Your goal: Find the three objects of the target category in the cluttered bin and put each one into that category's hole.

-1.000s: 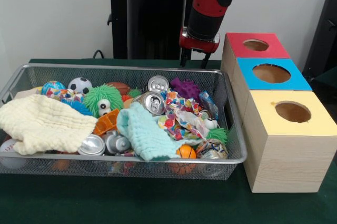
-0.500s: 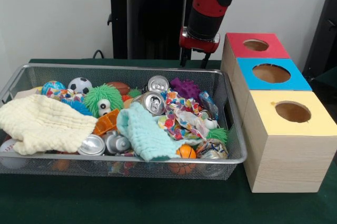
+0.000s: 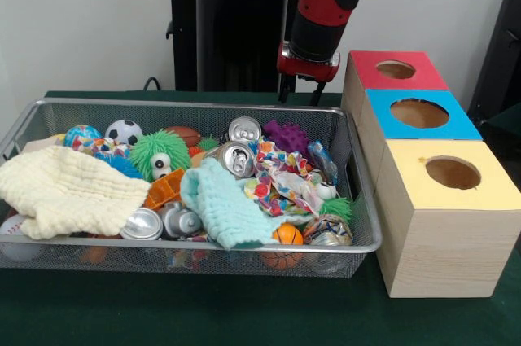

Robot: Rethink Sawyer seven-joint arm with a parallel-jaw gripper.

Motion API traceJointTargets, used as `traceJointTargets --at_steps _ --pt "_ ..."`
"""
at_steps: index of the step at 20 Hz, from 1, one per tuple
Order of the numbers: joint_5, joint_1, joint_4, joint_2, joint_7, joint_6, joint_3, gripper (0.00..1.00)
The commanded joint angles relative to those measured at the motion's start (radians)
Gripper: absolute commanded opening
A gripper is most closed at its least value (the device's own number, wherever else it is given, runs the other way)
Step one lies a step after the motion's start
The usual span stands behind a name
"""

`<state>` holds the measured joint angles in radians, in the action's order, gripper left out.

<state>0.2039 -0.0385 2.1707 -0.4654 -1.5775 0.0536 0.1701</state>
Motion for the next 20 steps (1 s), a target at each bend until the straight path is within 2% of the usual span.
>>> traceJointTargets --at_steps 1,20 --pt "0.049 0.024 -0.045 0.001 -0.254 -0.059 -0.088 1.00" --pt "0.043 0.076 -0.098 0.130 -0.256 -0.138 -0.141 1.00"
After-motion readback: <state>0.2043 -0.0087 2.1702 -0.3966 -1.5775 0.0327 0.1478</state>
